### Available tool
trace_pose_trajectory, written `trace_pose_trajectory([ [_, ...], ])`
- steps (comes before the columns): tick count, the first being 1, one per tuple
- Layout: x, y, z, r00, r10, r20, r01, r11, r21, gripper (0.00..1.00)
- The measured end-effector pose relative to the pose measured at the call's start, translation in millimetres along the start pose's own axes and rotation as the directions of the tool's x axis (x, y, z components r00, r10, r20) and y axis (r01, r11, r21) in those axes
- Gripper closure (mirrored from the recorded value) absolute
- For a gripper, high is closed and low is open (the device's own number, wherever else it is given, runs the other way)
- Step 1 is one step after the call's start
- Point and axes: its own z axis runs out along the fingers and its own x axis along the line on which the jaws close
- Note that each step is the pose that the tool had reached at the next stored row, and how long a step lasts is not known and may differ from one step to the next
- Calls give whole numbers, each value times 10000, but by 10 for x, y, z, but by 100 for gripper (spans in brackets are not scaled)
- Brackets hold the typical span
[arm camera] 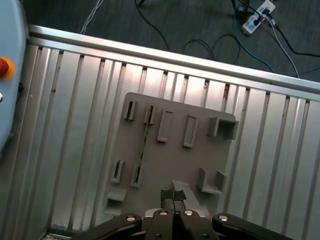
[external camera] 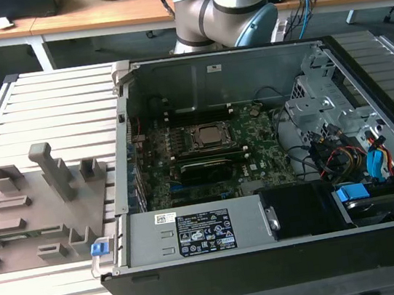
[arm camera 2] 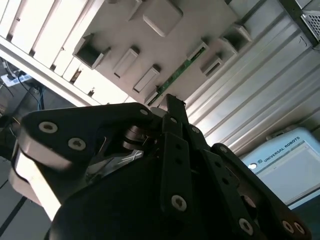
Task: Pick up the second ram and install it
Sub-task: 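Pick up the second ram and move it above second insertion slot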
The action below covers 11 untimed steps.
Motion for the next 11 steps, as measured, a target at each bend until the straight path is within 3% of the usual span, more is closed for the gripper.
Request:
trace_pose_trajectory([
  [5, 0, 0, 4, 9991, 426, 14, -426, 9991, 5, 89],
  [11, 0, -1, 5, 9947, 1025, 32, -1025, 9947, 10, 89],
])
